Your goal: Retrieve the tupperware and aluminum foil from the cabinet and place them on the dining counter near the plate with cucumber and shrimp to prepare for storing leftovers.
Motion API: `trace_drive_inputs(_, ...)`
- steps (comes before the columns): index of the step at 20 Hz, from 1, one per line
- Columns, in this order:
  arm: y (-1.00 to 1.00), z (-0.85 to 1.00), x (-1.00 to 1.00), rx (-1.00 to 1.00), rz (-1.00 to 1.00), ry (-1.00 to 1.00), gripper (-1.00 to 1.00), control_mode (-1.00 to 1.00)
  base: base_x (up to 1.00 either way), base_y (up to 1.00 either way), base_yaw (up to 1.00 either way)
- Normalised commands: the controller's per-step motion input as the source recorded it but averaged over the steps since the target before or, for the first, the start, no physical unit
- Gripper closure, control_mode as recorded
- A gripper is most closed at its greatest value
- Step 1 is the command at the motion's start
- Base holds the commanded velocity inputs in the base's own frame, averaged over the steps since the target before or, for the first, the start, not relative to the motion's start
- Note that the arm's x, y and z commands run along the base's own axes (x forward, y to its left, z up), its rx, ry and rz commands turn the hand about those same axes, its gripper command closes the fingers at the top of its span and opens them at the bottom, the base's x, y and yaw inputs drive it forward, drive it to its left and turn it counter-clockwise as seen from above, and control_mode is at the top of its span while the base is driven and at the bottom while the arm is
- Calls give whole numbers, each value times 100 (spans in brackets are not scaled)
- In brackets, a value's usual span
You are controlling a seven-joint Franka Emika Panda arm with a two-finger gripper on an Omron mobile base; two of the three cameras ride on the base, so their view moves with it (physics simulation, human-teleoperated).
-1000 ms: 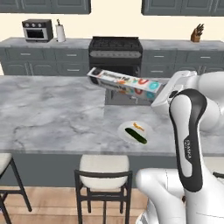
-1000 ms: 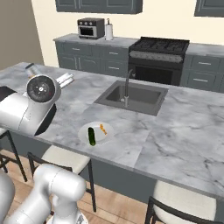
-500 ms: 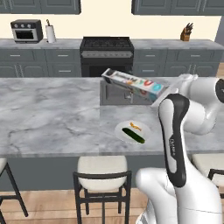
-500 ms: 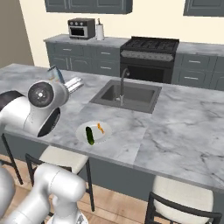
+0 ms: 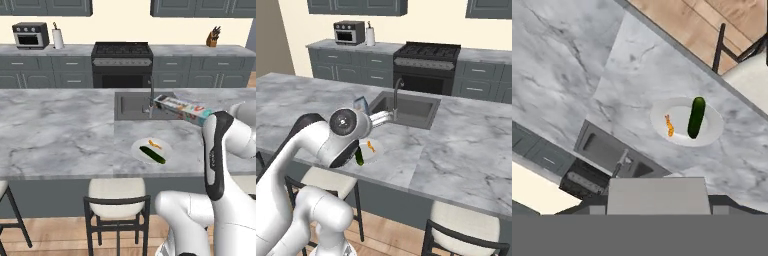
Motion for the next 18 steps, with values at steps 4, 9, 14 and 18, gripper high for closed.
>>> trace_drive_inputs(4,-55,-37,0,24,-37,36,100,-100,0,0,0)
trace_drive_inputs(9,-4,-66,43,1,-23,16,100,-100,0,0,0)
trace_drive_inputs(14,10,-61,85,6,-5,0,100,-100,0,0,0)
trace_drive_inputs(18,-2,-58,76,14,0,-1,100,-100,0,0,0)
